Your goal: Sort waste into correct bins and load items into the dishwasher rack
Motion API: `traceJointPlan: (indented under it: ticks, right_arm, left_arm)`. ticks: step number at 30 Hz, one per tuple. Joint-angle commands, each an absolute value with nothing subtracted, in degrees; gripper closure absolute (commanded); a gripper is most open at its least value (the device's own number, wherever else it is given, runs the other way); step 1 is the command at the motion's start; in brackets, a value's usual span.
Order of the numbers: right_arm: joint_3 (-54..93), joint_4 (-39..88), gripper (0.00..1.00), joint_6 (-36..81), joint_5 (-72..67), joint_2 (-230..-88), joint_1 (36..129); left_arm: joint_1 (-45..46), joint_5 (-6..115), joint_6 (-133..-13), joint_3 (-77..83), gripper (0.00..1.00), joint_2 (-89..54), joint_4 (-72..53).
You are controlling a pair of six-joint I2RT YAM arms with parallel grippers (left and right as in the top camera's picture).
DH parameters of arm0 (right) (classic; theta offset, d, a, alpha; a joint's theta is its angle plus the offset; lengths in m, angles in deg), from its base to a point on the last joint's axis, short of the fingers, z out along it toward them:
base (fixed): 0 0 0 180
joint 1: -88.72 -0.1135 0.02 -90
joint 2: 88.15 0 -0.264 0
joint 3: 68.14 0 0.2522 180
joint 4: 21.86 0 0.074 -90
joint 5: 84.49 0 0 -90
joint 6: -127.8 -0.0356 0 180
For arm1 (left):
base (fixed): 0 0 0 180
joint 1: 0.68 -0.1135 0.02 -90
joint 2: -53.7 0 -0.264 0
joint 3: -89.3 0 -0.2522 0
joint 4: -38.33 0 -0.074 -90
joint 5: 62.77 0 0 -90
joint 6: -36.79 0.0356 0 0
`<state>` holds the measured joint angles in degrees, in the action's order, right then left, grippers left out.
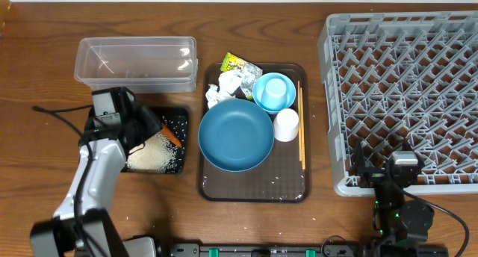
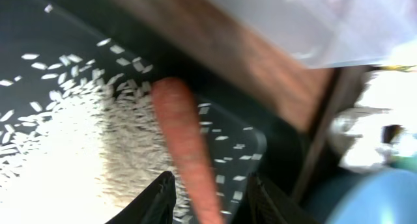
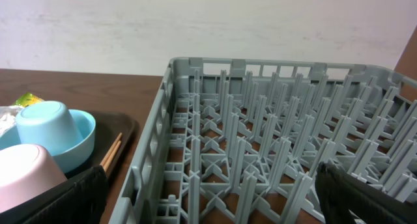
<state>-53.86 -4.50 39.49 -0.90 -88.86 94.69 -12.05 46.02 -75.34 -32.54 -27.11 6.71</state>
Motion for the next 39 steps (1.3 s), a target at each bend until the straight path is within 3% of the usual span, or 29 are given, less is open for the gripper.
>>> traceJointPlan:
  ticks: [1, 4, 7, 14, 20, 21, 23, 29, 36, 39]
  right_arm:
    - [-54.06, -4.44, 0.01, 38.68, -0.75, -88.58, 95.29]
    - [-54.06, -4.44, 0.01, 38.68, -0.75, -88.58, 95.29]
    - [-54.06, -4.44, 0.01, 38.68, -0.75, -88.58, 95.29]
    - [-54.06, -4.44, 0.01, 38.68, -0.75, -88.58, 95.29]
    - [-54.06, -4.44, 0.01, 38.68, -0.75, -88.58, 95.29]
    - [-54.06, -4.44, 0.01, 38.68, -0.75, -88.58, 95.29]
    - [-54.06, -4.44, 0.01, 38.68, -0.75, -88.58, 95.29]
    - [-54.06, -4.44, 0.01, 38.68, -0.75, -88.58, 95.29]
    - [-54.06, -4.44, 0.01, 38.68, -0.73, -88.58, 95.29]
    - [-54.06, -4.44, 0.01, 38.68, -0.75, -88.58, 95.29]
  left_arm:
    - [-12.29, 53.6, -78.84, -31.68, 0.54, -20.32, 6.64]
    - [-12.29, 66.32, -79.93, -31.68, 0.29, -14.41, 7.49]
    - [-12.29, 71.13, -80.17, -31.68, 0.17, -9.02, 7.95]
    - [-5.78, 76.64, -78.79, -31.18, 0.17, -1.82, 12.17]
    - [8.86, 64.58, -75.93, -31.01, 0.18, -5.58, 5.42]
    - [11.51, 61.21, -75.3, -31.01, 0.23, -6.96, 4.28]
    - [17.32, 53.93, -73.99, -31.01, 0.44, -10.15, 2.66]
    - [29.69, 35.94, -73.42, -31.01, 0.73, -19.07, 2.12]
    - [33.98, 32.56, -73.42, -31.01, 0.81, -28.4, 2.12]
    - [34.52, 33.34, -73.42, -31.03, 0.91, -30.65, 1.64]
